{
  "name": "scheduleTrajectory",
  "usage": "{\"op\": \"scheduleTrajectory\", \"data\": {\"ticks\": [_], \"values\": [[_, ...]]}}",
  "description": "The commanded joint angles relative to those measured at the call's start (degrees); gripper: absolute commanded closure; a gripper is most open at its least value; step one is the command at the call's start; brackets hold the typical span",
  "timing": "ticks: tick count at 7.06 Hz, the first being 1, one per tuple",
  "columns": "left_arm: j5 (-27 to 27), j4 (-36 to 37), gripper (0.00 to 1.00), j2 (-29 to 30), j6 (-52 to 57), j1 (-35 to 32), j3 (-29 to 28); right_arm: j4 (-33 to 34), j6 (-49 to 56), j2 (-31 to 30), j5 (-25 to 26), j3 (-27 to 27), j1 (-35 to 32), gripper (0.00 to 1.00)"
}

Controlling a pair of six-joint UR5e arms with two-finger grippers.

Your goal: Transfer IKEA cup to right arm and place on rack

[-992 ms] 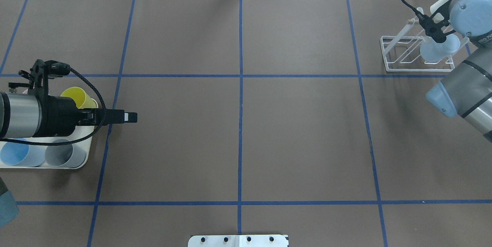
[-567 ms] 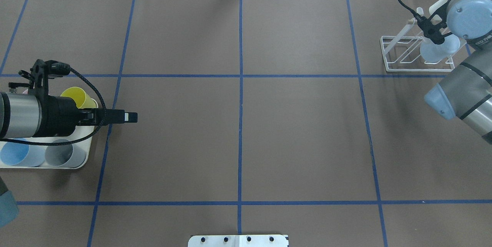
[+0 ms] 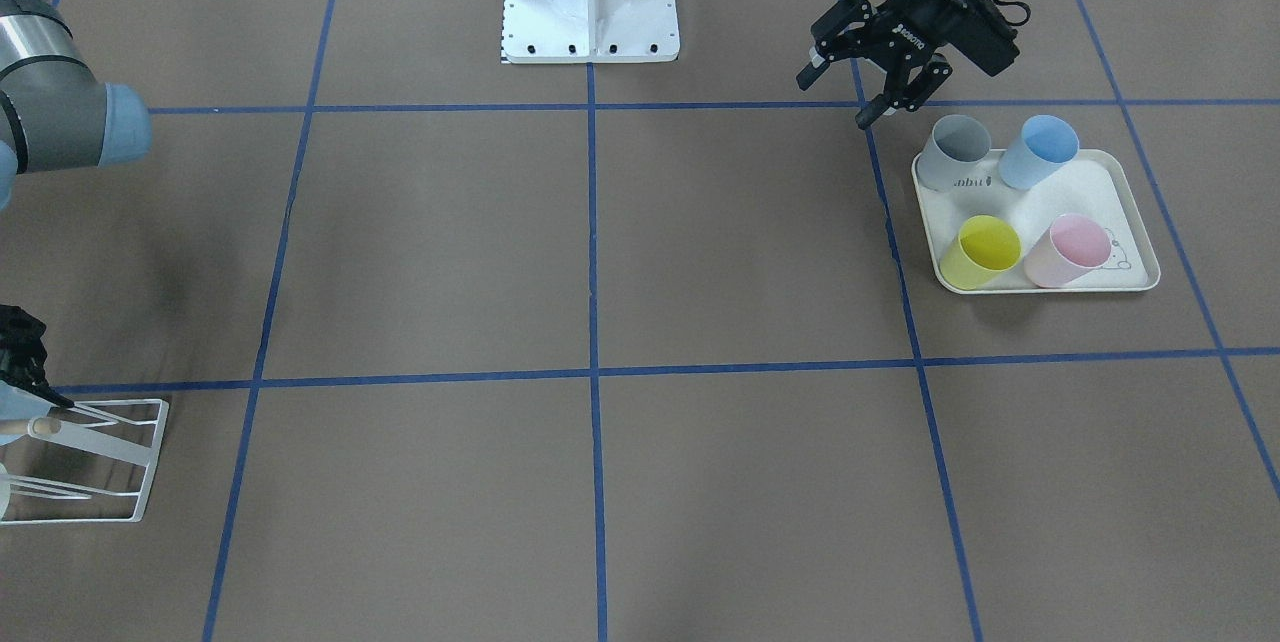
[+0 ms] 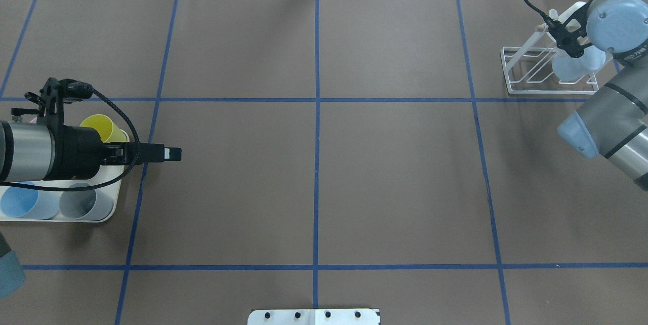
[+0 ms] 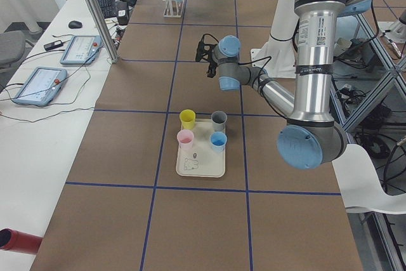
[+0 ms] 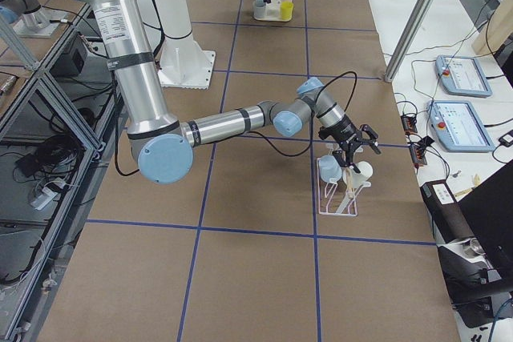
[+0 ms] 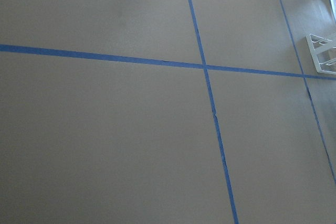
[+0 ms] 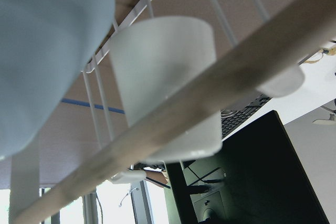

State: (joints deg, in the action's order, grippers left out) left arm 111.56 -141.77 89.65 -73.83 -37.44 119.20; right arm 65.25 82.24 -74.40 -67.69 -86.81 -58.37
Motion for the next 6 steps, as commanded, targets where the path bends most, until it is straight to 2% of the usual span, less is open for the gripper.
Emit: {"op": "scheduleTrajectory", "data": {"ticks": [1, 2, 3, 5, 6], "values": [[0.1, 0.0, 0.00, -0.1, 0.1, 0.0, 0.0, 0.0, -0.5, 0.3, -0.2, -0.8, 0.0, 0.02], [0.4, 0.0, 0.00, -1.0, 0.5, -0.3, 0.2, 0.1, -0.9, 0.3, -0.7, -3.2, 0.0, 0.02], [1.9, 0.1, 0.00, -2.8, 1.4, -2.0, 0.2, 0.3, -4.9, 0.0, -4.4, -6.2, -0.1, 0.02], [7.0, 0.0, 0.00, -11.5, 17.4, -11.8, 1.5, 0.6, -20.5, -3.2, -13.4, -12.7, 0.0, 0.01], [7.0, 0.0, 0.00, -15.3, 24.3, -16.0, 1.0, 0.2, -28.8, -5.0, -18.7, -15.7, 0.1, 0.01]]}}
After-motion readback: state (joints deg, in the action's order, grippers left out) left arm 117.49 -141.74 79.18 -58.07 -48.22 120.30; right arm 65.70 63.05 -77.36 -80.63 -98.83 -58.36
